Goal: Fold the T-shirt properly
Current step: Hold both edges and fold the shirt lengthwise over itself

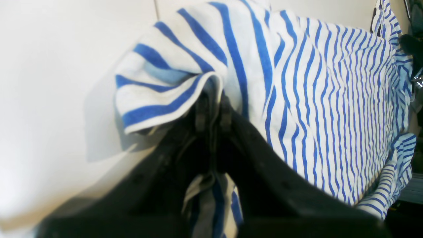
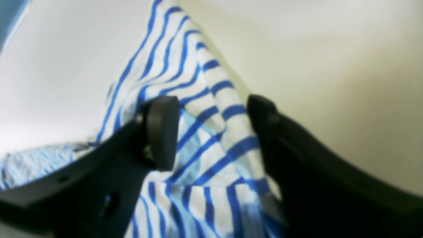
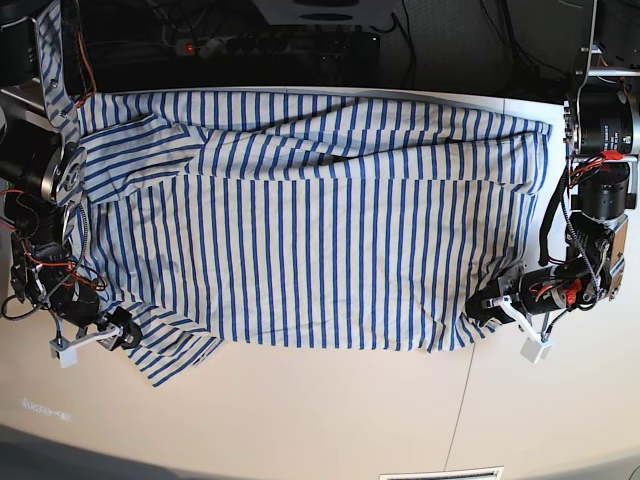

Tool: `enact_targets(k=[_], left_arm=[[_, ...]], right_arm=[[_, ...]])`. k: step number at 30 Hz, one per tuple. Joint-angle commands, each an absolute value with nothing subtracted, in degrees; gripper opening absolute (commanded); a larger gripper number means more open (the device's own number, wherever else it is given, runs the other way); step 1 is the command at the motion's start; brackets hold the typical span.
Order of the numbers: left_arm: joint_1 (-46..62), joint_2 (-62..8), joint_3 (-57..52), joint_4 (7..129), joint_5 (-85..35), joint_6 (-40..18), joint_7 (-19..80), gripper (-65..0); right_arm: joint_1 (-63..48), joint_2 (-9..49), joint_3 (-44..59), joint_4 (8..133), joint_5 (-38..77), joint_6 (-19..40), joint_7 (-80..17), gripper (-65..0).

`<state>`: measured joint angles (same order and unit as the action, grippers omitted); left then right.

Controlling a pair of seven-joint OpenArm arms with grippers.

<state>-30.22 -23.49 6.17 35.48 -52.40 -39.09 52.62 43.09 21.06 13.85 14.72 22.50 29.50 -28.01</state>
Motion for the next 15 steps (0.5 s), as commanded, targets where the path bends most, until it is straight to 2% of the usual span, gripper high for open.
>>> enact_targets(k=[1, 2, 3, 6, 7, 15], left_arm=[[-31.42, -24.18, 6.26, 35.83, -51.44, -40.0, 52.6, -65.0], [-31.4, -24.36, 6.26, 35.81, -51.09, -40.0, 51.55, -65.0], [-31.42, -24.56, 6.26, 35.81, -50.37, -40.0, 50.17, -65.0], [-31.44, -25.56, 6.26, 35.81, -49.25, -40.0, 46.15, -65.0], [-31.46, -25.91, 6.26, 35.83, -49.25, -40.0, 45.3, -65.0], [-32.97, -26.57, 6.26, 35.83, -50.61, -40.0, 46.13, -65.0]], right_arm=[[43.44, 20.75, 12.23, 14.48, 19.66, 33.89, -31.92, -31.2], [43.44, 20.8, 10.66, 14.48, 19.66, 33.87, -31.81, -32.9], [43.44, 20.99, 8.97, 14.48, 19.57, 33.87, -31.64, -37.6], [43.4, 21.41, 3.95, 15.84, 17.91, 33.82, -31.42, -61.3], [43.29, 21.47, 2.48, 16.73, 17.41, 33.85, -31.48, -65.0], [43.29, 22.11, -2.76, 25.61, 15.77, 33.85, -32.71, -65.0]])
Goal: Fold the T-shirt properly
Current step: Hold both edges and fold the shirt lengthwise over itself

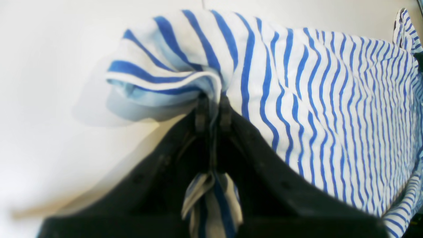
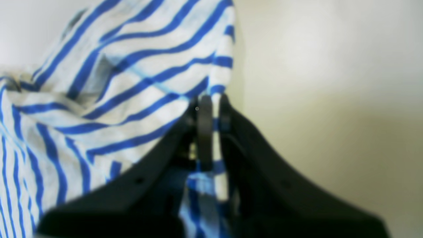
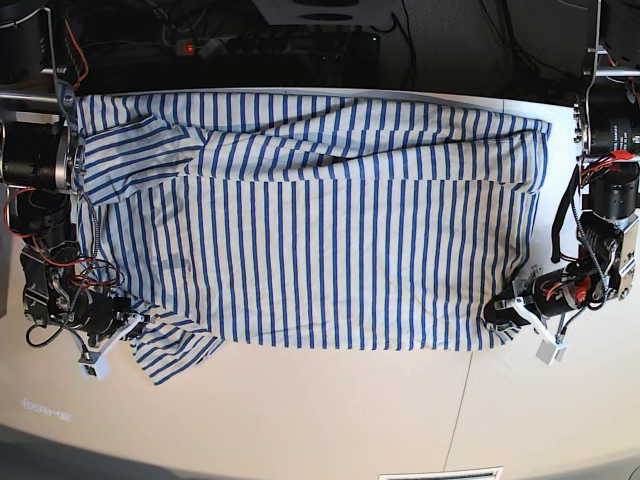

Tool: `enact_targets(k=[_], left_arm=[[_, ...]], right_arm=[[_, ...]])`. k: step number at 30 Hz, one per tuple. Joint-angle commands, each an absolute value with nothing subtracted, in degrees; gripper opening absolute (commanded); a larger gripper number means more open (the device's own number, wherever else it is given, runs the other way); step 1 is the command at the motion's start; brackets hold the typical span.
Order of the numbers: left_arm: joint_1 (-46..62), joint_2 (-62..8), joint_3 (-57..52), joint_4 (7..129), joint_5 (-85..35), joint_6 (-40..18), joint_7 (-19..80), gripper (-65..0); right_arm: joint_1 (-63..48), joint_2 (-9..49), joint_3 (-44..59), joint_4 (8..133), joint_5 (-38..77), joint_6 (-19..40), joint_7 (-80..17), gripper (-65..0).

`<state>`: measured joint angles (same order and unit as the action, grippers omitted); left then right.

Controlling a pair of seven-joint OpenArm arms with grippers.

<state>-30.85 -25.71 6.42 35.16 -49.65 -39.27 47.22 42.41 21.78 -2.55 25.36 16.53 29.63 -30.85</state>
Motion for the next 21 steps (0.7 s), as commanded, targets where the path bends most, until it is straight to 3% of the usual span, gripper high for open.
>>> enact_targets(k=[1, 6, 14, 21], left_arm=[[-33.41, -26.7, 6.26, 35.83, -52.34, -40.0, 47.72, -65.0], [-34.33, -29.17, 6.24, 37.47, -67.37, -40.0, 58.76, -65.0], [-31.7, -34.72, 6.26, 41.95, -83.74, -40.0, 72.34, -65.0], [-22.04, -37.21, 6.26, 51.75, -85.0, -40.0, 75.22, -65.0]], right_arm=[[43.24, 22.2, -2.76, 27.0, 16.4, 33.85, -33.78, -65.0], [42.15, 24.49, -2.76, 33.36, 27.59, 33.91, -42.0, -65.0], [32.4, 32.12, -2.76, 49.19, 38.09, 34.37, -45.63, -65.0], [22.76, 37.58, -2.59, 61.73, 40.12, 34.5, -47.2, -65.0]])
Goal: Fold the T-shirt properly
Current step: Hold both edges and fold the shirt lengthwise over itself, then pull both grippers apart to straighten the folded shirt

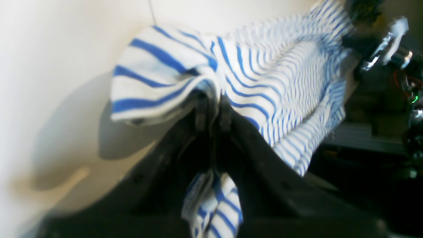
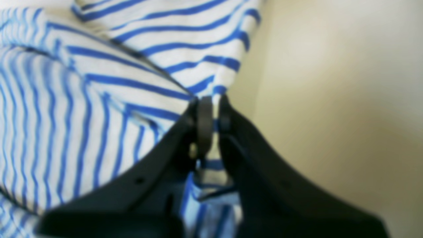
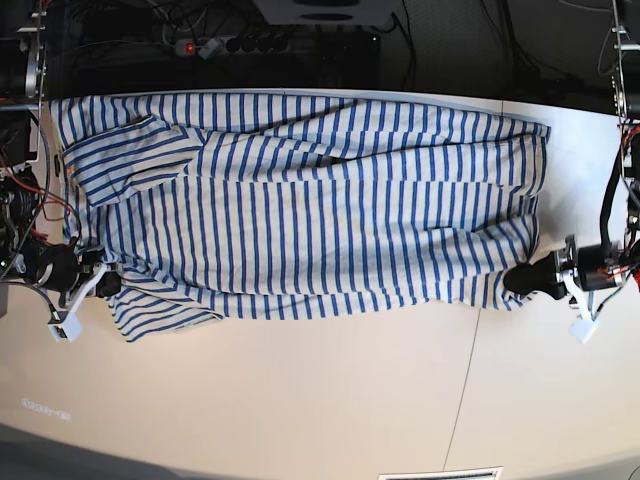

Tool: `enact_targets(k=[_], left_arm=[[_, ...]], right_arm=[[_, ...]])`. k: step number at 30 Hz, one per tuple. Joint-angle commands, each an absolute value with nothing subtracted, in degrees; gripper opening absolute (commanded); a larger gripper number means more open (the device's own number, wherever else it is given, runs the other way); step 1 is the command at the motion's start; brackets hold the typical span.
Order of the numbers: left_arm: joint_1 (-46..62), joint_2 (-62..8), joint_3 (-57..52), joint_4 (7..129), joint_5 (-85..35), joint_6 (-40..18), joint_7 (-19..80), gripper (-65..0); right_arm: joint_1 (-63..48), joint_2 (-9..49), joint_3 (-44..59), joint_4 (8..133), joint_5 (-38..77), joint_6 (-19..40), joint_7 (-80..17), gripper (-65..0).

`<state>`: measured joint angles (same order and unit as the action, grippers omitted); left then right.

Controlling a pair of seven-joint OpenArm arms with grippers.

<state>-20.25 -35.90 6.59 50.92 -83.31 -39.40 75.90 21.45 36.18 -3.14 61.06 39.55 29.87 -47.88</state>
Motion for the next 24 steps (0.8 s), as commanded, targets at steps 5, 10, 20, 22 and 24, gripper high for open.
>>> enact_targets(k=[5, 10, 20, 22, 24], left_arm=[[-16.01, -38.83, 6.2, 58.87, -85.0, -40.0, 74.98, -65.0], [-14.9, -39.55, 6.2, 61.06, -85.0, -40.0, 74.83, -65.0], [-14.92, -39.53, 6.2, 61.06, -85.0, -40.0, 74.28, -65.0], [-14.92, -39.53, 6.2, 61.06, -85.0, -40.0, 73.89, -65.0], [-14.9, -39.51, 6.2, 61.06, -85.0, -40.0, 73.89, -65.0]], right_arm=[[16.64, 41.01, -0.75, 66.52, 41.23, 34.52, -47.51, -65.0], [12.12, 43.38, 3.62, 68.71, 42.7, 34.52, -47.83, -65.0], [7.88, 43.66, 5.19, 67.07, 39.7, 34.28, -46.15, -38.4], [7.88, 43.68, 5.19, 66.83, 39.66, 34.26, -45.84, -23.4], [7.9, 43.7, 5.48, 66.85, 39.94, 34.24, -45.06, -22.6]])
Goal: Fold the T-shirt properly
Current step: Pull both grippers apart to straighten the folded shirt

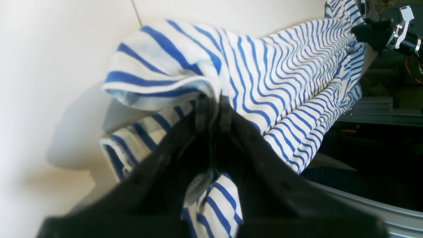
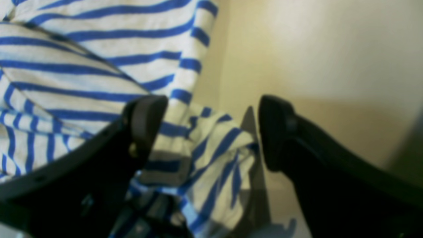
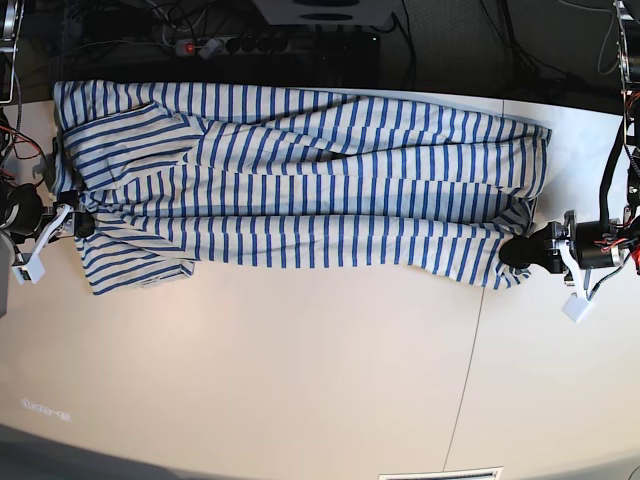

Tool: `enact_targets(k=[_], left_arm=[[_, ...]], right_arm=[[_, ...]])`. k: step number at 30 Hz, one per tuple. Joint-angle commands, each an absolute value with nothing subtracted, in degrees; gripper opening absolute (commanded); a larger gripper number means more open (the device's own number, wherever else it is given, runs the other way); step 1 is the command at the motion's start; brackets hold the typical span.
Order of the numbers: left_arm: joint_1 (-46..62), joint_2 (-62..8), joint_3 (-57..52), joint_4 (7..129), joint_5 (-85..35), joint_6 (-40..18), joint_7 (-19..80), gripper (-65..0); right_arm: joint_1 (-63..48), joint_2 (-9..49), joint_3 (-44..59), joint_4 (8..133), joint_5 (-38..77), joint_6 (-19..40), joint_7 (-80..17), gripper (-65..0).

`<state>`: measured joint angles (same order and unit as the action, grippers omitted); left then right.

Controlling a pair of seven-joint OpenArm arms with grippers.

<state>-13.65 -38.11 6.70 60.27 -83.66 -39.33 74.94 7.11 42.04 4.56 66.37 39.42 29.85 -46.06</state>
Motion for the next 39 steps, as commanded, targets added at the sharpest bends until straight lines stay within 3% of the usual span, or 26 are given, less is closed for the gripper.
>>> enact_targets(k=[1, 20, 25, 32, 39], left_arm=[[-14.9, -39.51, 6.2, 61.06, -85.0, -40.0, 73.89, -65.0], [-14.92, -39.05, 6.2, 61.08, -85.0, -40.0, 72.29, -65.0], [-14.9, -39.05, 6.2, 61.06, -84.6, -40.0, 70.74, -65.0], [-14.92, -39.05, 6.2, 61.08, -84.6, -40.0, 70.76, -65.0], [-14.92, -39.05, 6.2, 61.08, -84.58, -40.0, 70.78, -65.0]], right_arm=[[7.92, 43.68, 5.89, 66.85, 40.34, 34.24, -44.47, -22.6], [19.94, 36.67, 7.86, 57.6, 44.62, 34.37, -49.52, -22.7], [19.62, 36.58, 7.86, 57.63, 45.01, 34.33, -44.84, -22.8], [25.12, 34.35, 7.86, 57.1, 44.51, 34.33, -45.82, -22.8], [31.9, 30.79, 7.86, 45.76, 39.79, 34.35, -41.43, -22.8]])
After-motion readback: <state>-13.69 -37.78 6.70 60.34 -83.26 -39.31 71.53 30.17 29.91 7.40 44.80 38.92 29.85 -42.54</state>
